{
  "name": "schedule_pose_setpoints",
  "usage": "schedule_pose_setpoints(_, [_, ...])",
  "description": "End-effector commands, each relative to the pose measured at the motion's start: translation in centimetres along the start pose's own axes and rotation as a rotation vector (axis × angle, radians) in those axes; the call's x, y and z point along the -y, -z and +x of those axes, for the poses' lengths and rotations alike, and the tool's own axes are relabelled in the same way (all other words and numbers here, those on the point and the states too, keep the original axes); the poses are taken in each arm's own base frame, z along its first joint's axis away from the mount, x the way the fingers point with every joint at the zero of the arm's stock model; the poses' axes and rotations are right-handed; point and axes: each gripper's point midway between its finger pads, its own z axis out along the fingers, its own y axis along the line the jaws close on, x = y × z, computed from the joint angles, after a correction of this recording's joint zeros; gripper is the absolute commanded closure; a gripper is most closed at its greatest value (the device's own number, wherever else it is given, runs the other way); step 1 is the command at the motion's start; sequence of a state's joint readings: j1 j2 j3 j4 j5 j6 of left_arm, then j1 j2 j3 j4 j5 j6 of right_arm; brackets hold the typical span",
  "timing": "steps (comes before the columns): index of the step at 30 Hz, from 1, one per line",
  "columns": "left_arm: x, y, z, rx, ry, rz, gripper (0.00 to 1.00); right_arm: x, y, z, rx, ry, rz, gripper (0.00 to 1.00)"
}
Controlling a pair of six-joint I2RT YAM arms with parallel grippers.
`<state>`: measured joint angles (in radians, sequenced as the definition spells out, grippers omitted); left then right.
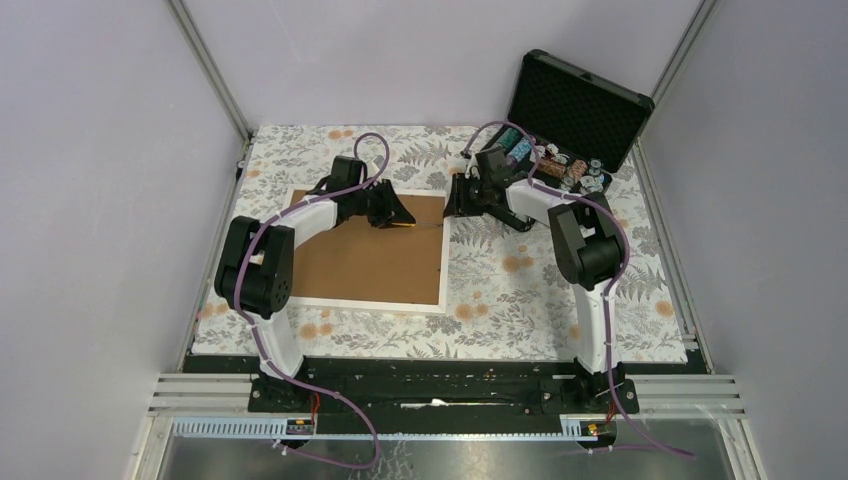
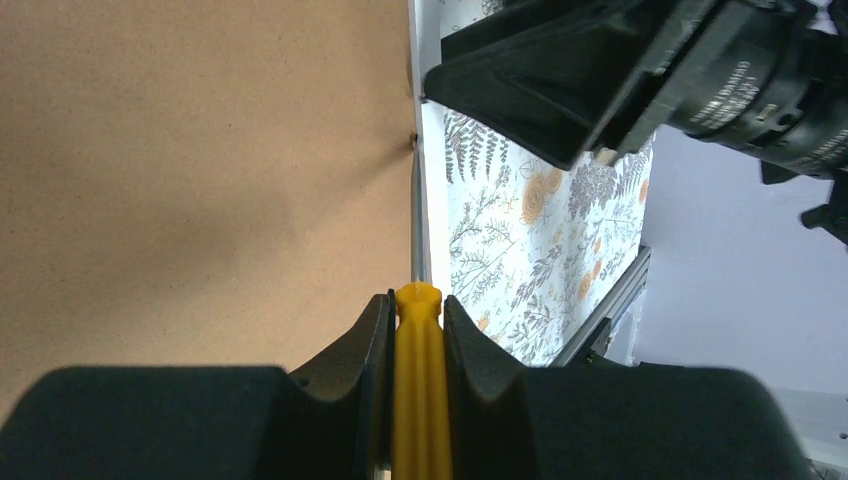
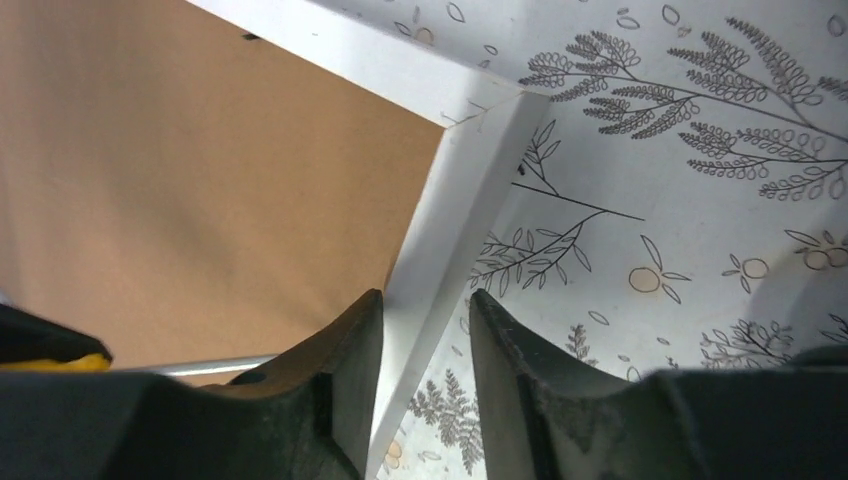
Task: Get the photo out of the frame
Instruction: Release the photo frame item from the photo frame.
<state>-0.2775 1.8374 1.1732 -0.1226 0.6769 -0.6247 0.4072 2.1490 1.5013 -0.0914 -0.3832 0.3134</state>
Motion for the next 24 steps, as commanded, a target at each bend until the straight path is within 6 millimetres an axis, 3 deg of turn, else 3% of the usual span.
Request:
schedule_pose_setpoints(1, [3.2,0.2,-1.2,0.000,-0.091,0.084,1.00,0.1,-1.6,-0.2,-0.005,-0.035,-0.006,0.61])
schedule_pose_setpoints(11, [6.4,-1.3,-0.4,-0.042,-0.148,0.136,1.00,1.7,-3.2,3.9,-0.088,-0.125,0.020,0.99])
schedule_pose_setpoints(17, [9.1,-2.5,0.2,-0.064,-0.181,0.176,1.00,1.7,-3.9,5.1,-0.113,-0.135,0.027,1.00])
schedule_pose_setpoints(24, [10.3,-3.3,0.2,-0.067,-0.201,0.182,1.00,1.2,-4.1,5.8,-0.129,-0.125,0.015,1.00])
